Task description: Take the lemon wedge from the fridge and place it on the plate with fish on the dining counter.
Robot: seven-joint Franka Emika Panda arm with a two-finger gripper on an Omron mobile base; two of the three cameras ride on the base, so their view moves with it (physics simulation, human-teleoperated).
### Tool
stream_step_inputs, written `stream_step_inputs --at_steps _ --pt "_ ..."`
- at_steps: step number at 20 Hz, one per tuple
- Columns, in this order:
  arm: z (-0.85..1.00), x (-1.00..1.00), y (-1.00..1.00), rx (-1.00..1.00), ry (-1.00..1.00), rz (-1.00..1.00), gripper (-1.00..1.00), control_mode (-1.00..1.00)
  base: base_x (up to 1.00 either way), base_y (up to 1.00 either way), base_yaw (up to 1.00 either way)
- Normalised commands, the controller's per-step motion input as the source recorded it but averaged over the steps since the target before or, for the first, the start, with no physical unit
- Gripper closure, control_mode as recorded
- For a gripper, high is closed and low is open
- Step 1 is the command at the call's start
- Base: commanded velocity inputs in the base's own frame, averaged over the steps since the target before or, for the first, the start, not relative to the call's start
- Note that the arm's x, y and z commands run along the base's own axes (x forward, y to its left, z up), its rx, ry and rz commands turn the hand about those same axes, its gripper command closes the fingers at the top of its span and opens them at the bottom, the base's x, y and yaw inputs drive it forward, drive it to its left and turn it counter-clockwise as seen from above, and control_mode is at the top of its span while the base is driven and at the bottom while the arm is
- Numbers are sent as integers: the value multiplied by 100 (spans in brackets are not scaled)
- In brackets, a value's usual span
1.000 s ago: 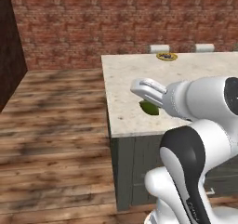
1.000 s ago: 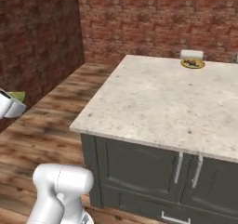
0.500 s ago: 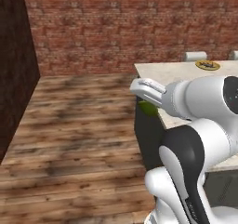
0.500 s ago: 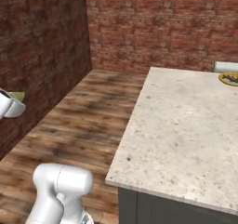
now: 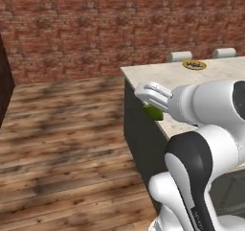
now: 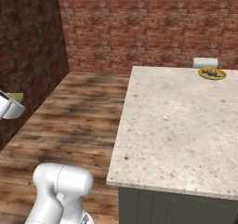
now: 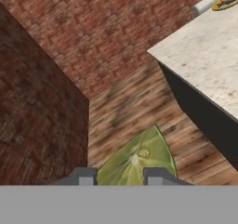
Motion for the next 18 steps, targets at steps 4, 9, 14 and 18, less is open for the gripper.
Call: stream_step_inputs --at_steps 4,9,14,18 --pt "0 0 0 0 0 0 100 100 100 100 -17" --pt "0 0 0 0 0 0 100 100 100 100 -27" --pt "0 0 0 0 0 0 100 100 100 100 -24" --pt "0 0 0 0 0 0 100 100 100 100 -34"
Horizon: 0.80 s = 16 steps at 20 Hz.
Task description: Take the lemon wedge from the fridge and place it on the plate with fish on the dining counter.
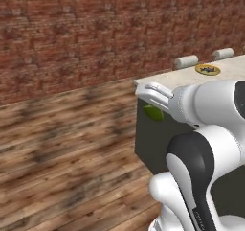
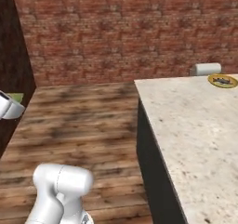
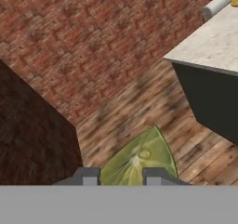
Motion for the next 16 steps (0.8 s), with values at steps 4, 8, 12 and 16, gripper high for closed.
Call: stream_step_inputs --at_steps 4,8,12,16 --pt "0 0 0 0 0 0 100 100 100 100 -37" --pt "0 0 0 0 0 0 100 100 100 100 -36" --pt "0 0 0 0 0 0 100 100 100 100 -34" --pt "0 0 0 0 0 0 100 100 100 100 -33"
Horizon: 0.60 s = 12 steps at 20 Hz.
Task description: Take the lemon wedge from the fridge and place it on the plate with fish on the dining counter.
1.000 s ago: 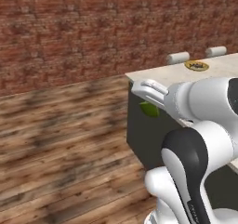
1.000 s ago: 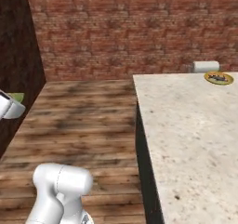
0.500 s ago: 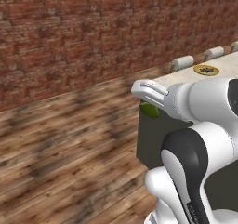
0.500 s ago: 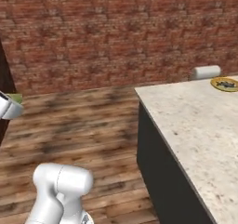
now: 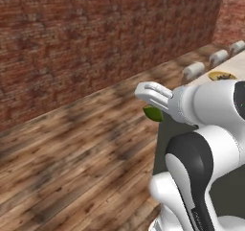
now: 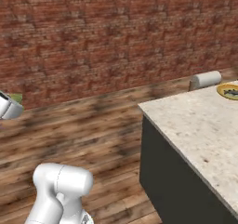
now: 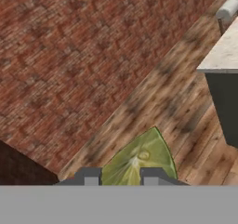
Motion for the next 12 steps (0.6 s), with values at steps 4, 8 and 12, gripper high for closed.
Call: stream_step_inputs --at_steps 4,8,12 --pt "0 0 0 0 0 0 100 100 100 98 -33" --pt "0 0 0 0 0 0 100 100 100 94 -37" --pt "0 0 0 0 0 0 100 100 100 82 -39"
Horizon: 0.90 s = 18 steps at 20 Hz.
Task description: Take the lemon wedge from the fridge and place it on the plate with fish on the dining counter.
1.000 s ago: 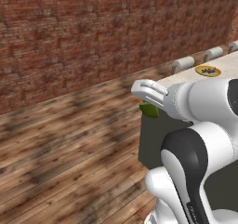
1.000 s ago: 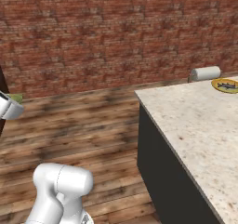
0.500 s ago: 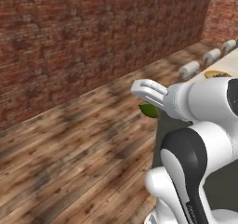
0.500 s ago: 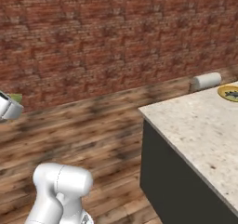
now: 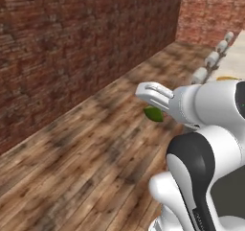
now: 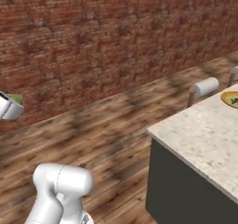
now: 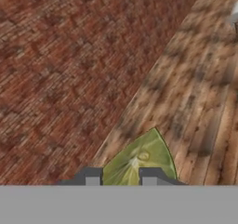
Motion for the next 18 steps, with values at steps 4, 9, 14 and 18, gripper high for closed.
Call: stream_step_inputs --at_steps 4,9,14,18 --pt "0 0 0 0 0 0 100 100 100 82 -40" --pt "0 0 0 0 0 0 100 100 100 74 -49" --pt "0 0 0 0 0 0 100 100 95 59 -65" --pt "0 0 0 0 0 0 100 100 89 60 -67"
